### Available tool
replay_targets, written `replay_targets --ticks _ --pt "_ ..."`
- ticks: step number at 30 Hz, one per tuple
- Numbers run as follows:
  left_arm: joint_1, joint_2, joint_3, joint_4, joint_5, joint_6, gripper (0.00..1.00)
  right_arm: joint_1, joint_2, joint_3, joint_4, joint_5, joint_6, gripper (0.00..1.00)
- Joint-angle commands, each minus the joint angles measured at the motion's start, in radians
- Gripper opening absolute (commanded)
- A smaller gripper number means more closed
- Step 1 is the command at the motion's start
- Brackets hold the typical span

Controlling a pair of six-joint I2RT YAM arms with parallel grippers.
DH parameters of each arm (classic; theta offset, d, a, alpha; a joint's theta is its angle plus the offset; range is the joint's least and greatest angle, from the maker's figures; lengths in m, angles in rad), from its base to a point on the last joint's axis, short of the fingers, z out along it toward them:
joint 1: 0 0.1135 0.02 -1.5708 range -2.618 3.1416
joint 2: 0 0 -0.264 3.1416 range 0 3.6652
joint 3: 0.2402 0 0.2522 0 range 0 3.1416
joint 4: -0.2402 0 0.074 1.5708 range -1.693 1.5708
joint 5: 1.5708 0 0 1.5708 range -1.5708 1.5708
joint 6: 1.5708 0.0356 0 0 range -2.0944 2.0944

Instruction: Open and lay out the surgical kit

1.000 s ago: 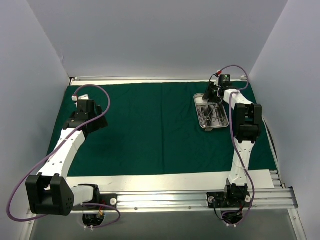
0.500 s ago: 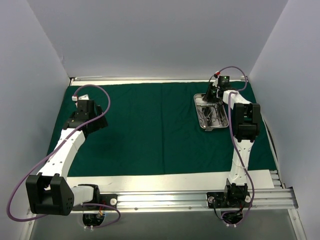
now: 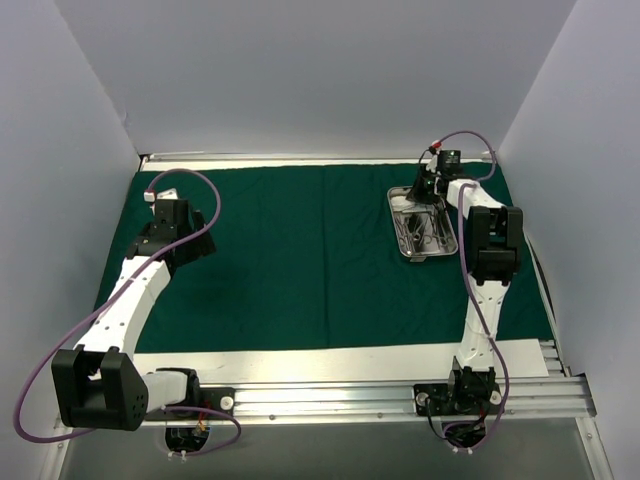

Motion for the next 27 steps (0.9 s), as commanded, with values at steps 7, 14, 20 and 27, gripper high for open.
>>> replay_targets --ticks 7,14,20,27 --pt "-0.003 -0.014 0.015 0.046 -0.015 0.01 0.94 -0.003 -0.226 -0.048 -0.014 0.042 0.023 0.0" --pt "-0.001 -0.023 0.012 0.048 -0.014 0.008 0.94 0.052 -0.328 -0.091 0.047 0.053 0.076 0.0" --pt "-0.003 -0.026 0.012 0.046 -0.015 0.008 0.94 0.191 -0.329 -0.111 0.157 0.079 0.168 0.0" --pt "-0.003 -0.029 0.011 0.046 -0.018 0.008 0.94 0.291 -0.219 -0.127 0.367 0.093 0.263 0.0"
